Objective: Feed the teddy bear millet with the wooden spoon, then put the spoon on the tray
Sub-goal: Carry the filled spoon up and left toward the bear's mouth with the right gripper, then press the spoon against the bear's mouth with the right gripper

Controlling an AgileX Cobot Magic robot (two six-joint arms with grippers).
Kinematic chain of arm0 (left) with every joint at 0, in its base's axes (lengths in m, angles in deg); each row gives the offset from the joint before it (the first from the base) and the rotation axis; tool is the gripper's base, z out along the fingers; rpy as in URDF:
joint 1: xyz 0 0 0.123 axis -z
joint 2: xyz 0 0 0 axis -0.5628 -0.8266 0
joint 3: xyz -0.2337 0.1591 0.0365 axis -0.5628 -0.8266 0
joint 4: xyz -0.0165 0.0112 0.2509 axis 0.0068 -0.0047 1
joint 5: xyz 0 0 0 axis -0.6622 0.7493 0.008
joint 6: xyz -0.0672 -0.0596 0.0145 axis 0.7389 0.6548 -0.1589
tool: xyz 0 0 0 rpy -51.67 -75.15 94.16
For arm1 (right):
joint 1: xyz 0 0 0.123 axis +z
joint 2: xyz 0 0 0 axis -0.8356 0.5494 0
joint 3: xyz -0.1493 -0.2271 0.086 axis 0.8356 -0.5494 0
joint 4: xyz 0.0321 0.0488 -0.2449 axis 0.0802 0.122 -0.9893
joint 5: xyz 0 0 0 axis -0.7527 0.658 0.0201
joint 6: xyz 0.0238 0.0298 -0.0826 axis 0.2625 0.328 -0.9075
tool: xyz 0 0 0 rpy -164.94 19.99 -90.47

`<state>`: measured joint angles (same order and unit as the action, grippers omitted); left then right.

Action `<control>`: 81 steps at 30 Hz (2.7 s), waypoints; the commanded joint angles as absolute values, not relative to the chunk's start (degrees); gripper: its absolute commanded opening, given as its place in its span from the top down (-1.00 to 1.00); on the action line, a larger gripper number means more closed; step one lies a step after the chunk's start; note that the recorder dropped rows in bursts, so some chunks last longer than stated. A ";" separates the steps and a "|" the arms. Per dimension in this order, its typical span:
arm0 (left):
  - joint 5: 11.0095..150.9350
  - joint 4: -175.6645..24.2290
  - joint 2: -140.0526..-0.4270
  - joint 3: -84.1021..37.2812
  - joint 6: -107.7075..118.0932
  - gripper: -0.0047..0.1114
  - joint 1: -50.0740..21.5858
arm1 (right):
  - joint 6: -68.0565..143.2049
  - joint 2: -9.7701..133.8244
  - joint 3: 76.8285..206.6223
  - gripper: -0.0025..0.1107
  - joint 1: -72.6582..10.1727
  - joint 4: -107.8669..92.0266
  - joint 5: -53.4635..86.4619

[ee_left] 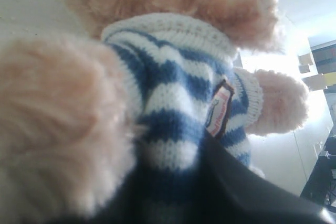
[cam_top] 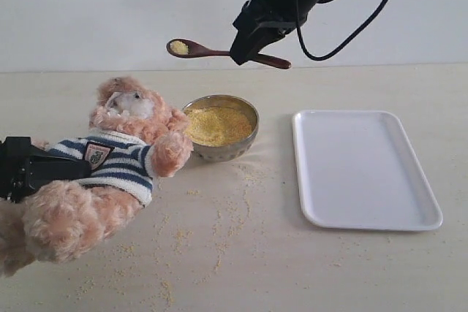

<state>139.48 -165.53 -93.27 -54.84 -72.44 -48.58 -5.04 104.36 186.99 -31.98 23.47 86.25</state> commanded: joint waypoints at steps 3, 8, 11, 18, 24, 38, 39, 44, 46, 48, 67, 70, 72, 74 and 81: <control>141.18 -165.87 -92.76 -54.86 -71.03 0.83 -48.34 | -5.15 103.49 187.39 0.96 -25.50 24.22 86.46; 141.18 -165.87 -92.76 -54.86 -71.03 0.83 -48.34 | -5.26 103.49 187.39 0.96 -21.02 22.49 86.46; 141.18 -165.87 -92.76 -54.86 -71.03 0.83 -48.34 | -5.26 103.49 187.39 0.96 -19.11 19.27 86.12; 141.18 -165.87 -92.76 -54.86 -71.03 0.83 -48.34 | -4.00 103.49 187.39 0.96 -15.51 7.33 83.04; 141.18 -165.42 -92.76 -54.86 -71.14 0.83 -48.34 | -3.70 103.49 187.39 0.96 -15.36 4.50 81.48; 141.18 -164.76 -92.76 -54.86 -71.14 0.83 -48.34 | -1.43 103.49 187.39 0.96 -9.83 -8.27 78.73; 141.18 -164.76 -92.76 -54.86 -71.14 0.83 -48.34 | -0.73 103.49 187.39 0.96 -9.21 -9.77 78.44; 141.18 -164.44 -92.76 -54.86 -71.14 0.83 -48.34 | 1.88 103.49 187.39 0.96 -6.35 -18.79 78.21; 141.18 -164.35 -92.76 -54.86 -71.14 0.83 -48.34 | 2.40 103.49 187.39 0.96 -5.67 -20.61 78.21; 141.18 -164.29 -92.76 -54.86 -71.14 0.83 -48.34 | 2.40 103.49 187.39 0.96 -5.09 -21.62 78.38; 141.18 -164.19 -92.76 -54.86 -71.14 0.83 -48.34 | 2.40 103.49 187.39 0.96 -0.54 -31.29 81.42; 141.18 -164.19 -92.76 -54.86 -71.14 0.83 -48.34 | 2.40 103.49 187.39 0.96 -0.13 -32.15 81.71; 141.18 -164.19 -92.76 -54.86 -71.14 0.83 -48.34 | 2.40 103.49 187.39 0.96 -0.13 -32.26 81.84; 141.18 -164.19 -92.76 -54.86 -71.14 0.83 -48.34 | 2.40 103.49 187.39 0.96 -0.13 -32.54 81.96; 141.18 -164.19 -92.76 -54.86 -71.14 0.83 -48.34 | 1.74 103.49 187.39 0.96 -0.13 -33.03 82.60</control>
<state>139.60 -163.96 -93.27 -54.84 -71.38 -48.58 2.26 104.26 186.99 -0.13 -32.39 82.03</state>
